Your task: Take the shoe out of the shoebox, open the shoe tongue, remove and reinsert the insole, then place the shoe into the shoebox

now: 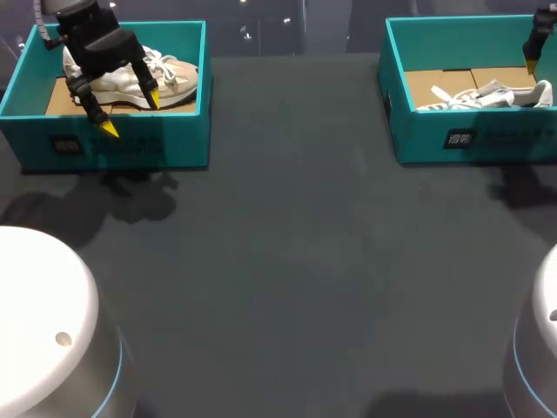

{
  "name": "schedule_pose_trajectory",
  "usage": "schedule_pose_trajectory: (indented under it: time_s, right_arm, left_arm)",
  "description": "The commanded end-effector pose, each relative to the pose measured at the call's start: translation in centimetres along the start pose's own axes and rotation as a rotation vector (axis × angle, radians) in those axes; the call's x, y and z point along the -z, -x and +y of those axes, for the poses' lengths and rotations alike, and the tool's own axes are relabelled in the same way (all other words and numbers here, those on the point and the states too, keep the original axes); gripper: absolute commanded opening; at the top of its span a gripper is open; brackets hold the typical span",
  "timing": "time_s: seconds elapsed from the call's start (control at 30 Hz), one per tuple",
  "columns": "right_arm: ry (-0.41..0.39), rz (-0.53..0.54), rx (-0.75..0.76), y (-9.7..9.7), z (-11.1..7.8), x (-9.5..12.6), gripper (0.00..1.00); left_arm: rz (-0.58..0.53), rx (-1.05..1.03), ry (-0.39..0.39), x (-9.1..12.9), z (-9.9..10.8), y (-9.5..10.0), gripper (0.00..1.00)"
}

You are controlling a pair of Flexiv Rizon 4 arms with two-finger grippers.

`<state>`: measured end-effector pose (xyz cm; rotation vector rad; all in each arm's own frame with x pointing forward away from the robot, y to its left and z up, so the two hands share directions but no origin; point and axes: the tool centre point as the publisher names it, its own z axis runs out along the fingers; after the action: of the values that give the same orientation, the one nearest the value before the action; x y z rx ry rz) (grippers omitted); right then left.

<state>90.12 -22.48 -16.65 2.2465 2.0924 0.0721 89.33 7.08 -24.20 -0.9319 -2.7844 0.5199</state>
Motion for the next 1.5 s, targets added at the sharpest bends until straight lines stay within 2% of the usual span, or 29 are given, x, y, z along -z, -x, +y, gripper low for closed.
schedule_pose_trajectory:
  time_s: [0.03, 0.13, 0.4, 0.47, 0.5, 0.83, 0.87, 0.9, 0.97, 1.03, 1.17, 1.2, 1.23, 1.5]
  right_arm:
    - [0.001, 0.002, 0.0, 0.1, 0.0, 0.0, 1.0]
    - [0.001, 0.002, 0.0, 0.1, 0.0, 0.0, 1.0]
    - [0.001, 0.002, 0.0, 0.1, 0.0, 0.0, 1.0]
    - [0.001, 0.002, 0.0, 0.1, 0.0, 0.0, 1.0]
    - [0.001, 0.002, 0.0, 0.1, 0.0, 0.0, 1.0]
    - [0.001, 0.002, 0.0, 0.1, 0.0, 0.0, 1.0]
    - [0.001, 0.002, 0.0, 0.1, 0.0, 0.0, 1.0]
    - [0.001, 0.002, 0.0, 0.1, 0.0, 0.0, 1.0]
    - [0.001, 0.002, 0.0, 0.1, 0.0, 0.0, 1.0]
    - [0.001, 0.002, 0.0, 0.1, 0.0, 0.0, 1.0]
    - [0.001, 0.002, 0.0, 0.1, 0.0, 0.0, 1.0]
    - [0.001, 0.002, 0.0, 0.1, 0.0, 0.0, 1.0]
    - [0.001, 0.002, 0.0, 0.1, 0.0, 0.0, 1.0]
    - [0.001, 0.002, 0.0, 0.1, 0.0, 0.0, 1.0]
  left_arm:
    - [0.004, -0.018, 0.009, 0.3, 0.3, -0.2, 1.0]
    - [0.013, -0.06, 0.057, 1.3, 2.0, -0.3, 1.0]
    - [0.111, -0.303, 0.248, 6.0, 10.9, 1.3, 1.0]
    - [0.139, -0.411, 0.244, 7.2, 13.5, 1.5, 1.0]
    - [0.117, -0.363, 0.216, 7.9, 15.7, 2.4, 1.0]
    - [0.117, -0.363, 0.216, 7.9, 15.7, 2.4, 1.0]
    - [0.122, -0.407, 0.244, 7.8, 15.6, 2.2, 1.0]
    - [0.116, -0.418, 0.302, 7.7, 16.0, 2.3, 1.0]
    - [0.122, -0.476, 0.31, 8.2, 17.4, 2.6, 1.0]
    - [0.154, -0.502, 0.436, 8.6, 19.2, 3.2, 1.0]
    - [0.16, -0.572, 0.481, 10.5, 23.3, 4.3, 1.0]
    - [0.17, -0.627, 0.464, 10.9, 24.4, 4.5, 1.0]
    - [0.185, -0.643, 0.4, 11.4, 25.4, 4.8, 1.0]
    - [0.185, -0.643, 0.4, 11.4, 25.4, 4.8, 1.0]
